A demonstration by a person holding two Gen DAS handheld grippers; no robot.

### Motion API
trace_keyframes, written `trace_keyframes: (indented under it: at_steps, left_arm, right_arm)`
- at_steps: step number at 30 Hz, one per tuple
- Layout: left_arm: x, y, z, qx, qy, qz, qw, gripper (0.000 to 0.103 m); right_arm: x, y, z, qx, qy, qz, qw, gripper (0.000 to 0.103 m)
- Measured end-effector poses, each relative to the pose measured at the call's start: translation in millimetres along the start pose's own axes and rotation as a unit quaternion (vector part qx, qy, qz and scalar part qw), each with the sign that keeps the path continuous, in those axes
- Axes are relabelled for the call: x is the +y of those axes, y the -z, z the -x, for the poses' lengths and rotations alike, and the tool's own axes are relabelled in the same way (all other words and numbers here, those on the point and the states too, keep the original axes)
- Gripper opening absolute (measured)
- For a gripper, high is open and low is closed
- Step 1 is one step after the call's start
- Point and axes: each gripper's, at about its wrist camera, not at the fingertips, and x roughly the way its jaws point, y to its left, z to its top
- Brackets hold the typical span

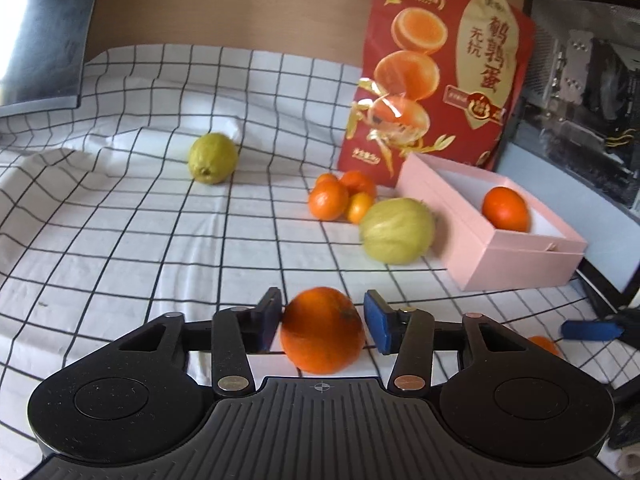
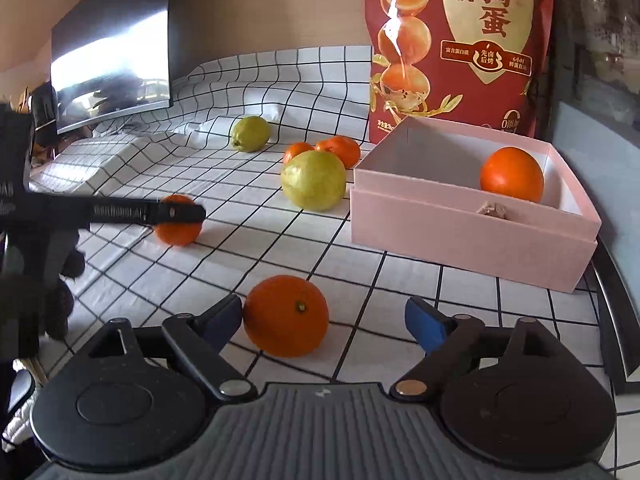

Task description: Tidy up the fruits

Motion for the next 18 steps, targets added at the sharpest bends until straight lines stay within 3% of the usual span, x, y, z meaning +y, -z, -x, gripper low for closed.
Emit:
trace_keyframes:
  at_steps: [6, 10, 18]
  left_arm:
    - [10, -3, 3, -0.001, 0.003, 0.021, 0.9998, 0.046]
    - [13, -3, 1, 0.005, 0.008, 0.023, 0.9997, 0.055]
    - [-2, 9, -11, 0.039, 0.028, -0.015, 0.9987, 0.051]
  right_arm:
    - [5, 7, -5, 0.011, -0.014, 0.004, 1.0, 0.091]
    - [8, 10, -8, 0.025, -0.019, 0.01, 0.999, 0.091]
    - [17, 10, -13, 0.037, 0.003, 0.035, 0.999, 0.092]
